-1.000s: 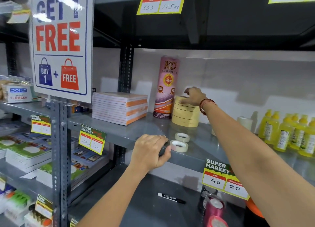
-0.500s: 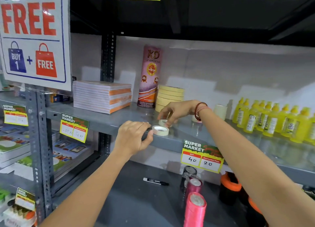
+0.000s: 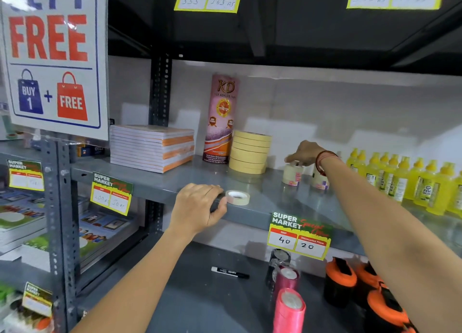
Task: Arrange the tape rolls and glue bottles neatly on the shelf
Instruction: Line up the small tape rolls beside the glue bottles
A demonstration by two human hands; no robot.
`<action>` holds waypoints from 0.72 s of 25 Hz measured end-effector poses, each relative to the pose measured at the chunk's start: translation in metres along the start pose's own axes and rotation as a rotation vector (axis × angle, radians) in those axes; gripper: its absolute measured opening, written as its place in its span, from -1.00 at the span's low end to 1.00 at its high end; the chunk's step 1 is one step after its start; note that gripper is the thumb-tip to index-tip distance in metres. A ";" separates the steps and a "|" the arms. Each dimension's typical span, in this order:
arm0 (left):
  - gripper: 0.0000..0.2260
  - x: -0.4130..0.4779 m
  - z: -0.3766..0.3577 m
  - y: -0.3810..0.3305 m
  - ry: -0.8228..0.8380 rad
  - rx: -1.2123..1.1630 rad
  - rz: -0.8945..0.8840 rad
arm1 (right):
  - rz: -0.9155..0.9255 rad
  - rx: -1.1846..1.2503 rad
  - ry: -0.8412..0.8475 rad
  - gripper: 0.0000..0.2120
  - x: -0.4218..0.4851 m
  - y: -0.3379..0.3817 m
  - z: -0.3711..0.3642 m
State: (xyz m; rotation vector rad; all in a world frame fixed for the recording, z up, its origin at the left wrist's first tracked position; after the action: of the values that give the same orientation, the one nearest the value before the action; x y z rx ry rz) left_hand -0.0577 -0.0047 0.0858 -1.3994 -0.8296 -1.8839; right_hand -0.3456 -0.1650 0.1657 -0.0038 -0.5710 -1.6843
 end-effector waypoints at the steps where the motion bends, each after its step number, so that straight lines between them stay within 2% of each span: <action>1: -0.64 0.000 0.000 0.000 0.000 -0.004 0.002 | -0.003 0.003 0.007 -0.66 0.001 -0.001 -0.005; 5: -0.64 0.000 0.002 -0.001 -0.004 -0.008 0.004 | -0.010 -0.015 0.002 -0.63 0.001 -0.002 -0.015; 12: -0.63 0.000 0.000 0.000 0.003 -0.002 0.006 | -0.043 0.125 -0.005 -0.66 -0.002 -0.007 -0.015; 18: -0.63 -0.001 0.000 -0.001 0.000 0.004 0.001 | -0.020 -0.002 -0.006 -0.56 -0.014 -0.004 -0.016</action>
State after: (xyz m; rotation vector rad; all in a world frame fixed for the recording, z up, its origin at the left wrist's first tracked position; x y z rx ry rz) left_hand -0.0580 -0.0042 0.0846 -1.3969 -0.8319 -1.8812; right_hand -0.3416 -0.1578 0.1457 -0.0044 -0.5757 -1.7045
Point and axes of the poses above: each hand's wrist, its own x-axis towards the middle knuckle, its own z-axis out of the back of the hand, y = z × x, the point moved 9 cm from there along x, towards the middle knuckle, and after that the axes turned 5 degrees about -y, right-handed, at the moved point
